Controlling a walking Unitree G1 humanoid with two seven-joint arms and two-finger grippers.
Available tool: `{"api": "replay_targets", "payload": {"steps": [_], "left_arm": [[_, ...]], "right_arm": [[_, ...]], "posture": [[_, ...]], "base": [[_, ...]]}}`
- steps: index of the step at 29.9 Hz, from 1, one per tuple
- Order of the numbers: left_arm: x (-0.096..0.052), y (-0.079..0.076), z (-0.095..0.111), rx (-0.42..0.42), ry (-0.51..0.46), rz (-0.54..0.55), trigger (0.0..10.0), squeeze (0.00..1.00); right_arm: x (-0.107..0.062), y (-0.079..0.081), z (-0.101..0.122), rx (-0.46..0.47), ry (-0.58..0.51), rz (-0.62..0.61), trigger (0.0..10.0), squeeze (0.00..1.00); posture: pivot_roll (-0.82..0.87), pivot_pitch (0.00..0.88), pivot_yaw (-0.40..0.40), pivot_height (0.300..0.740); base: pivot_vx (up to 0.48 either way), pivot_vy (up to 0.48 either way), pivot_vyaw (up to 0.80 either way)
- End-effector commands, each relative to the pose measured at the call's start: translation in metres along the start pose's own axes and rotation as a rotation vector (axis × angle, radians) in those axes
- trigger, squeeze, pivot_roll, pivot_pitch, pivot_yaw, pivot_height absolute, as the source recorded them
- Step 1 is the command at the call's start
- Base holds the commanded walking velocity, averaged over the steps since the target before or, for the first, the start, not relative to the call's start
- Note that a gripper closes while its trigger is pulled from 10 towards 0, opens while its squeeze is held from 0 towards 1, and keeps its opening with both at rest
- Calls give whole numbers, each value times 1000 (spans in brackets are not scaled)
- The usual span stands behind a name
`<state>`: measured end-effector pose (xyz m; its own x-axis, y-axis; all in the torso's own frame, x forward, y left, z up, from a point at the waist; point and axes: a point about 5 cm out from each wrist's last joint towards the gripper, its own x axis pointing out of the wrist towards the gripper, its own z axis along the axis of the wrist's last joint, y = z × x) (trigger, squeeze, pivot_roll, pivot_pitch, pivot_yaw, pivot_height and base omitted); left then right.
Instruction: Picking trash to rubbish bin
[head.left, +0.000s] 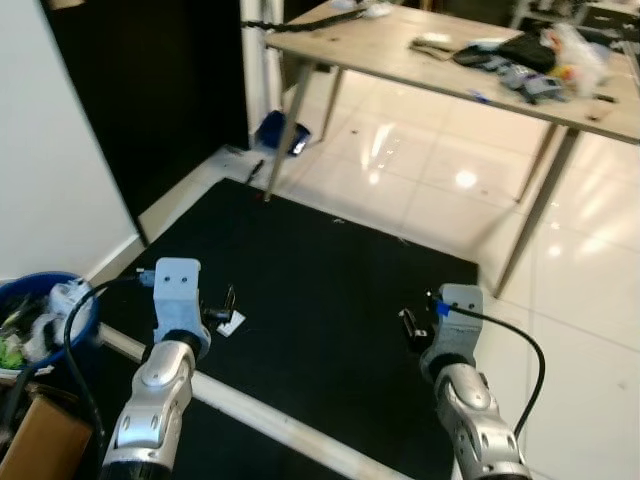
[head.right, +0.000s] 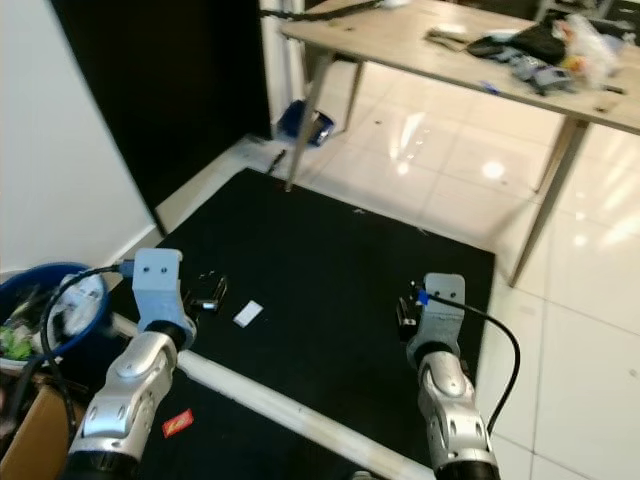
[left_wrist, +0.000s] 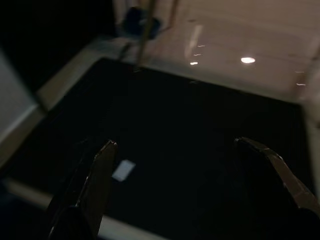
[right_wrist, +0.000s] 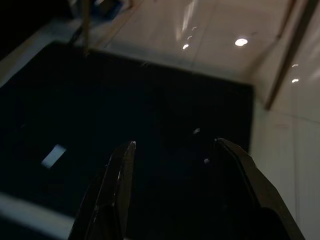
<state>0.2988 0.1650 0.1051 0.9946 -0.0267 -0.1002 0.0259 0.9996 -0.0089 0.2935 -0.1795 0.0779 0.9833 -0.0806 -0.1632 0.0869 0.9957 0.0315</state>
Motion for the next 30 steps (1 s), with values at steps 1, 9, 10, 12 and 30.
{"api": "replay_targets", "payload": {"steps": [1, 9, 10, 12, 30], "left_arm": [[-3, 0, -7, 2, 23, 1, 10000, 0], [-3, 0, -6, 15, 24, -13, 10000, 0], [-3, 0, -6, 21, 21, -10, 10000, 0], [-3, 2, -7, 14, 24, 5, 10000, 0], [2, -2, 3, 23, -33, -21, 10000, 0]], "right_arm": [[-3, 2, -2, -6, -3, 4, 10000, 0], [-2, 3, 1, -6, -12, 2, 10000, 0], [-2, 3, 2, -5, -13, 2, 10000, 0], [-2, 4, 3, 3, -18, 4, 10000, 0], [1, 15, 15, 3, -80, 75, 10000, 0]], "posture": [[14, 135, 1, 740], [17, 141, -2, 740], [16, 140, -1, 740], [11, 137, 4, 740], [4, 110, 7, 740]], "base": [[0, 0, -800], [0, 0, -800], [0, 0, -800], [0, 0, -800], [74, 0, 0]]}}
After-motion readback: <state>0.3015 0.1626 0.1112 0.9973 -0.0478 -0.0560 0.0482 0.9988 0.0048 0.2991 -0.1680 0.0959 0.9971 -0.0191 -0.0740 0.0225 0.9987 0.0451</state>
